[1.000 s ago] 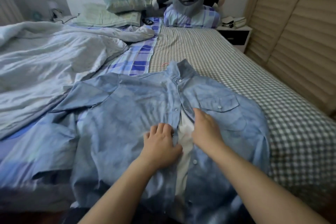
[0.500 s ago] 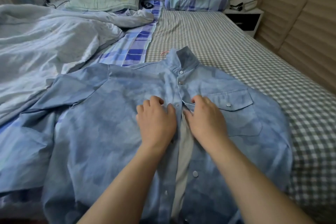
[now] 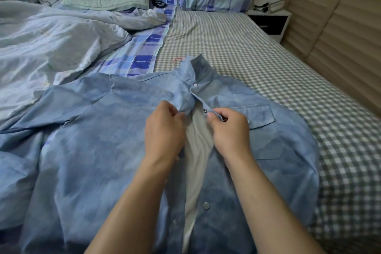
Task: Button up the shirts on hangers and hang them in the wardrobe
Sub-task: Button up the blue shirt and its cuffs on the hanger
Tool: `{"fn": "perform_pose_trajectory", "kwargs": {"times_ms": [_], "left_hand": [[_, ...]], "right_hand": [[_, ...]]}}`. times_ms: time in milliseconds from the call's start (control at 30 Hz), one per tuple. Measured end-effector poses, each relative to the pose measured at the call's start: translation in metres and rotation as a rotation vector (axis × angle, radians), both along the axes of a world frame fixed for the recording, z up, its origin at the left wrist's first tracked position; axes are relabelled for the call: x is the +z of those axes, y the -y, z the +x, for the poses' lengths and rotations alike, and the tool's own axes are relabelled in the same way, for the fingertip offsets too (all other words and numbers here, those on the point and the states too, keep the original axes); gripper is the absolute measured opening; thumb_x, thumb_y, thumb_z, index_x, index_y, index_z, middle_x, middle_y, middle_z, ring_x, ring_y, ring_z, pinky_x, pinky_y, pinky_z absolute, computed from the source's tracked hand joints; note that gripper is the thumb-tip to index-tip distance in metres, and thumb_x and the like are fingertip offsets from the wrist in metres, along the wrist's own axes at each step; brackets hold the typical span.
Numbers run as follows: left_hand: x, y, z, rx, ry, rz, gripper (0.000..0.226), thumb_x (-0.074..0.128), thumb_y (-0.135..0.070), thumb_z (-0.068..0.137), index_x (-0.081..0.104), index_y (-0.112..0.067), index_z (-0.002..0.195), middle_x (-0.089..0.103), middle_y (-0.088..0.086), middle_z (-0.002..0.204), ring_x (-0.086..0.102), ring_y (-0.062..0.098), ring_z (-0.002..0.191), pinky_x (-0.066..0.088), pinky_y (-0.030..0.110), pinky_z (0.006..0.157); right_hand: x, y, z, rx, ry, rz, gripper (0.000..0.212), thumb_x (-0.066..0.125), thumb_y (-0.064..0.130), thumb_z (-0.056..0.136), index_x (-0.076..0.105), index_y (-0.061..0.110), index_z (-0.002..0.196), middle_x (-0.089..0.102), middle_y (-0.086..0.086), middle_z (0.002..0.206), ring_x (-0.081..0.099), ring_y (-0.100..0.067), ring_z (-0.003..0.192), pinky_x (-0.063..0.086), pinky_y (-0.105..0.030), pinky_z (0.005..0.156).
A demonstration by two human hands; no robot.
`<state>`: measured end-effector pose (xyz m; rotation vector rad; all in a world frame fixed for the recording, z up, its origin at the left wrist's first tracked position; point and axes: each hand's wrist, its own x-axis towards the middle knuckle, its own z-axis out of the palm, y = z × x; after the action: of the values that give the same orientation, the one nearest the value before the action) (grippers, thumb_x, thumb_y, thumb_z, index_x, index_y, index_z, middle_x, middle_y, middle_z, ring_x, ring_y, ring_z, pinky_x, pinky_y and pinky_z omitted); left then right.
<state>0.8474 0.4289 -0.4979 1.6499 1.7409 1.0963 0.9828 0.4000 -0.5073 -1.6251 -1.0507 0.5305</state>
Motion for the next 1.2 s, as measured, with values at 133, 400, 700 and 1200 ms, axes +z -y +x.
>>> {"fn": "perform_pose_trajectory", "kwargs": {"times_ms": [133, 400, 700, 1200], "left_hand": [[0.005, 0.001, -0.015, -0.066, 0.243, -0.198, 0.003, 0.079, -0.013, 0.083, 0.077, -0.013, 0.080, 0.075, 0.005, 0.071, 0.066, 0.014, 0.065, 0.049, 0.030, 0.066], [-0.001, 0.004, -0.019, -0.110, 0.518, -0.322, 0.007, 0.076, -0.004, 0.087, 0.078, -0.008, 0.081, 0.076, 0.009, 0.071, 0.068, 0.014, 0.062, 0.055, 0.029, 0.064], [-0.011, 0.004, -0.018, -0.074, 0.563, -0.331, 0.012, 0.075, -0.005, 0.087, 0.079, -0.010, 0.077, 0.076, 0.009, 0.072, 0.070, 0.016, 0.065, 0.058, 0.031, 0.069], [-0.011, 0.006, -0.014, -0.048, 0.537, -0.343, 0.009, 0.070, -0.004, 0.089, 0.079, -0.006, 0.087, 0.077, 0.011, 0.076, 0.069, 0.012, 0.065, 0.053, 0.020, 0.058]], "right_hand": [[0.009, 0.003, -0.002, -0.038, -0.222, 0.139, 0.014, 0.069, 0.016, 0.094, 0.077, 0.022, 0.085, 0.070, 0.015, 0.069, 0.060, 0.002, 0.064, 0.046, -0.019, 0.062], [-0.009, -0.002, -0.031, 0.130, 0.202, -0.039, 0.017, 0.075, 0.015, 0.089, 0.081, 0.017, 0.104, 0.075, 0.000, 0.099, 0.067, -0.017, 0.094, 0.045, -0.022, 0.080], [-0.017, -0.002, -0.031, 0.186, 0.284, -0.051, 0.017, 0.075, 0.018, 0.090, 0.080, 0.018, 0.106, 0.070, 0.004, 0.093, 0.066, -0.016, 0.090, 0.044, -0.022, 0.075], [-0.033, 0.008, -0.050, 0.064, 0.833, 0.183, 0.016, 0.064, 0.004, 0.092, 0.071, 0.006, 0.078, 0.048, -0.002, 0.070, 0.047, -0.025, 0.067, 0.038, -0.037, 0.056]]}}
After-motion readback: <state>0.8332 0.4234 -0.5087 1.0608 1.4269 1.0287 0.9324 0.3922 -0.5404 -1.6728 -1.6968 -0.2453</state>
